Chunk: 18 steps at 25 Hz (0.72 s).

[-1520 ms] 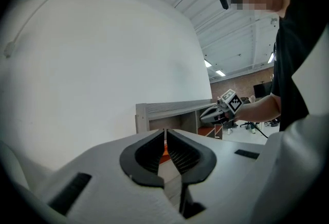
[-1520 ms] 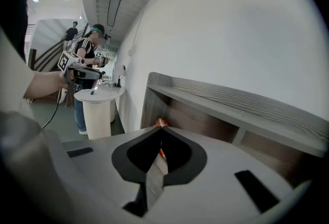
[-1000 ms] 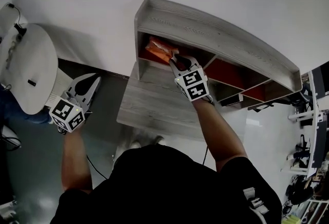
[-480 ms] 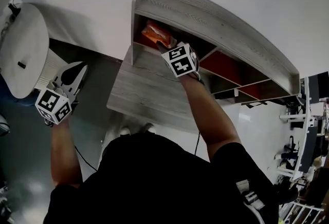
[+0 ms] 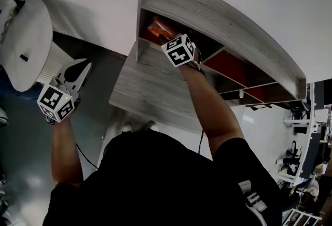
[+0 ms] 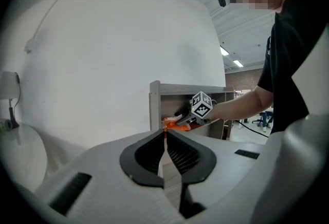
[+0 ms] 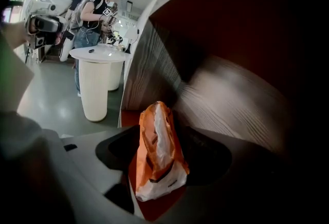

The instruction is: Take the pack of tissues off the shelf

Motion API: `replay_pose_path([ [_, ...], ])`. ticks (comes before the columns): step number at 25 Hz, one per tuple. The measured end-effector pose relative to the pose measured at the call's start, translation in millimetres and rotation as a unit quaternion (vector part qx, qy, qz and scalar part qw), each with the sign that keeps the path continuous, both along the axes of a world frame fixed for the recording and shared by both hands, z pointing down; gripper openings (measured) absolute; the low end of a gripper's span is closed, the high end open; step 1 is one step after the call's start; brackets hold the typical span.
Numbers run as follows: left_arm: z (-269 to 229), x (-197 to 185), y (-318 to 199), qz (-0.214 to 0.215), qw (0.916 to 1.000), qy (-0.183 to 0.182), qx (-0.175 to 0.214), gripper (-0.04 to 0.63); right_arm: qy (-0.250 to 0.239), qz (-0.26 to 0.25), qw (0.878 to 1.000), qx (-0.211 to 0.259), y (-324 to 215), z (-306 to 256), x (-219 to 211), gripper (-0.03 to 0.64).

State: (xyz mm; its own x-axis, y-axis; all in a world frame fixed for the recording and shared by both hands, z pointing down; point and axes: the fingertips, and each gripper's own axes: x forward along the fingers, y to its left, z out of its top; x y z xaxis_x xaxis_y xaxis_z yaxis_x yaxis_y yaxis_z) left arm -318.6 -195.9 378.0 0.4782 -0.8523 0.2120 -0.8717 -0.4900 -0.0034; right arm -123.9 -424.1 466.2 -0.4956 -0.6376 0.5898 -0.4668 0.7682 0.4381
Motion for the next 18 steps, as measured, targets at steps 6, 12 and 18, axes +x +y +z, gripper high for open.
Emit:
replay_pose_path([
  [6,1.9,-1.1,4.6,-0.006,1.0,-0.003,-0.002,0.031,0.023,-0.007,1.0,0.011,-3.2,6.7,-3.0,0.166],
  [12,2.5,1.2,6.6,-0.011,0.9999,-0.003,-0.008,0.031,0.026,-0.009,0.999,0.025,0.1,5.9,-0.2,0.053],
  [18,-8.4,10.4,9.7,-0.004,0.9999,0.01,-0.001,0.031,0.027,-0.015,0.999,0.03,10.7,0.9,5.7,0.021],
])
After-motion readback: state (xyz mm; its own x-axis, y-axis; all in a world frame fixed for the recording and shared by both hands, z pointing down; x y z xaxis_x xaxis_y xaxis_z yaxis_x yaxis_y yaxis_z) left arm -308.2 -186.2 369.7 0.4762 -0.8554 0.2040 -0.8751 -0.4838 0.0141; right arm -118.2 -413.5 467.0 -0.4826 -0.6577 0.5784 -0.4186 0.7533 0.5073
